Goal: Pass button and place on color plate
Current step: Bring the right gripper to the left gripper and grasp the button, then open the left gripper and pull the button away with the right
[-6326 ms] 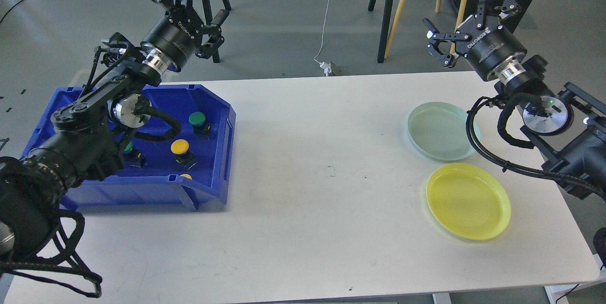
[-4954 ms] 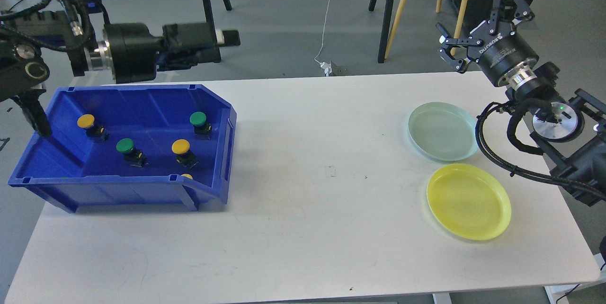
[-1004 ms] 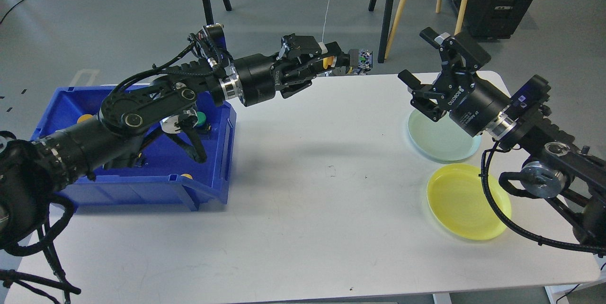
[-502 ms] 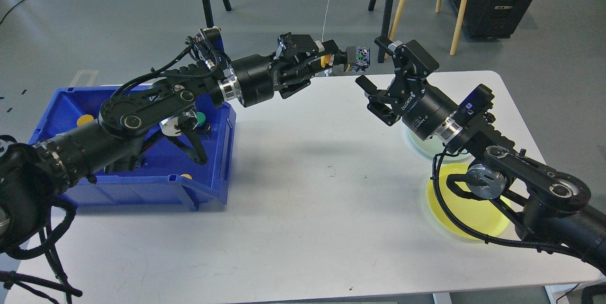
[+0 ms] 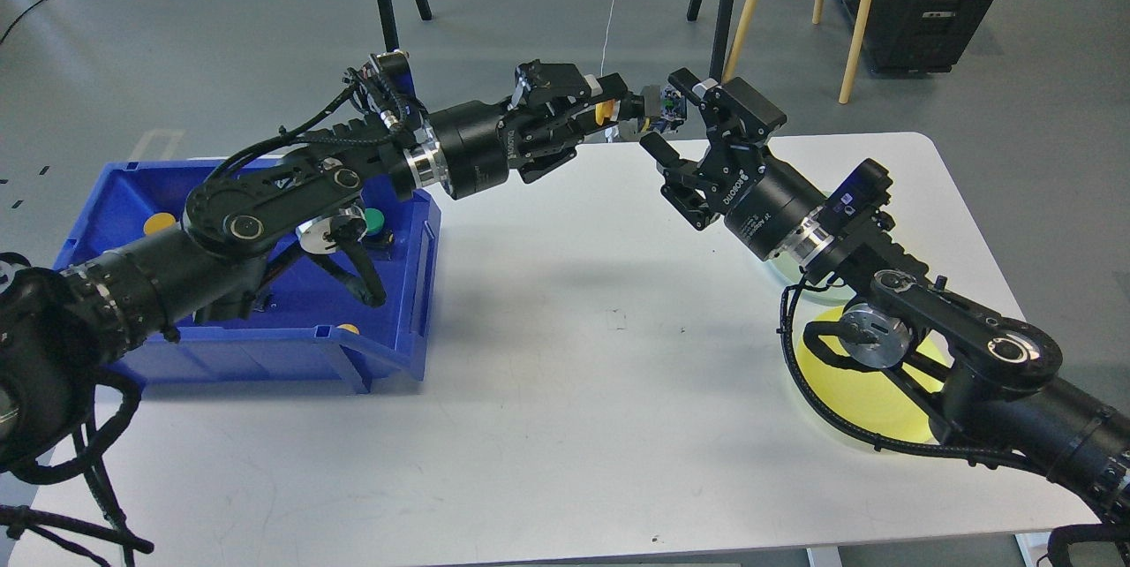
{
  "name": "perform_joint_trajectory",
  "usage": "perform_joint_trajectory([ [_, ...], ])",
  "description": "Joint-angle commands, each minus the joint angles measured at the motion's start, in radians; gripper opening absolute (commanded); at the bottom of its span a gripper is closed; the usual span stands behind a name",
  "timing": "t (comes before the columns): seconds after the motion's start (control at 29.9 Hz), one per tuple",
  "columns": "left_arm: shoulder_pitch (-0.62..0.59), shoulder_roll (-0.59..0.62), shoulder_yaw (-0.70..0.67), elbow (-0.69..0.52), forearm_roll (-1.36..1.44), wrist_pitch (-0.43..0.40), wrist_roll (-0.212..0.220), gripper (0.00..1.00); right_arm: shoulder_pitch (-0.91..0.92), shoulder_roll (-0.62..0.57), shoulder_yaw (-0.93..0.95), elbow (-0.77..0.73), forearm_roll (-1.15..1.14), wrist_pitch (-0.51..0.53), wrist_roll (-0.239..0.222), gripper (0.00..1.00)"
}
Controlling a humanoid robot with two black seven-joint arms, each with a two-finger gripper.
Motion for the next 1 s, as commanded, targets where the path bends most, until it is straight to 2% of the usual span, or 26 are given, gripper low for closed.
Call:
perform_joint_trajectory([
  [0.0, 0.005, 0.000, -0.001, 0.000, 0.000, 0.000, 0.000, 0.07, 0.009, 0.000, -0.001, -0.012, -0.004, 0.001, 0.000, 0.45],
  [0.1, 0.011, 0.000, -0.017, 0.005, 0.000, 0.000, 0.000, 0.07, 0.009, 0.006, -0.001, -0.016, -0.004, 0.001, 0.000, 0.29],
  [0.17, 0.019, 0.000, -0.020, 0.005, 0.000, 0.000, 0.000, 0.07, 0.009, 0.013, -0.001, -0.019, -0.005, -0.002, -0.003, 0.12],
  [0.27, 0.020, 0.000, -0.028, 0.005, 0.002, 0.000, 0.000, 0.09, 0.007, 0.020, 0.000, -0.019, -0.002, -0.024, -0.005, 0.01],
  [0.33, 0.028, 0.000, -0.029, 0.005, 0.002, 0.000, 0.000, 0.14, 0.006, 0.022, 0.000, -0.019, -0.001, -0.030, -0.005, 0.01],
  [0.37, 0.029, 0.000, -0.029, 0.005, 0.002, 0.000, 0.000, 0.21, 0.006, 0.022, 0.000, -0.019, 0.001, -0.033, -0.006, 0.01],
  [0.47, 0.037, -0.001, -0.044, 0.005, 0.000, 0.000, 0.000, 0.61, 0.004, 0.020, 0.002, -0.017, 0.002, -0.044, -0.006, 0.01],
  [0.5, 0.043, -0.001, -0.052, 0.003, -0.001, 0.000, 0.000, 0.71, 0.001, 0.017, 0.002, -0.016, 0.004, -0.047, -0.006, 0.01],
  [0.6, 0.056, -0.001, -0.080, 0.003, -0.006, 0.000, 0.000, 0.88, -0.009, 0.010, 0.017, -0.016, 0.008, -0.053, -0.008, 0.01],
  [0.77, 0.056, 0.002, -0.083, 0.005, -0.006, 0.000, 0.000, 0.96, -0.103, 0.008, 0.092, 0.001, 0.016, -0.134, -0.008, 0.00],
  [0.87, 0.059, 0.021, -0.084, 0.005, -0.006, 0.000, 0.000, 0.97, -0.256, -0.006, 0.204, 0.087, 0.028, -0.174, -0.017, 0.00],
  [0.9, 0.059, 0.032, -0.087, 0.005, -0.006, 0.000, 0.000, 0.97, -0.320, -0.019, 0.245, 0.121, 0.046, -0.189, -0.023, 0.00],
  [0.97, 0.062, 0.081, -0.094, -0.001, -0.001, 0.000, 0.000, 0.97, -0.460, -0.047, 0.326, 0.205, 0.109, -0.222, -0.064, 0.00],
])
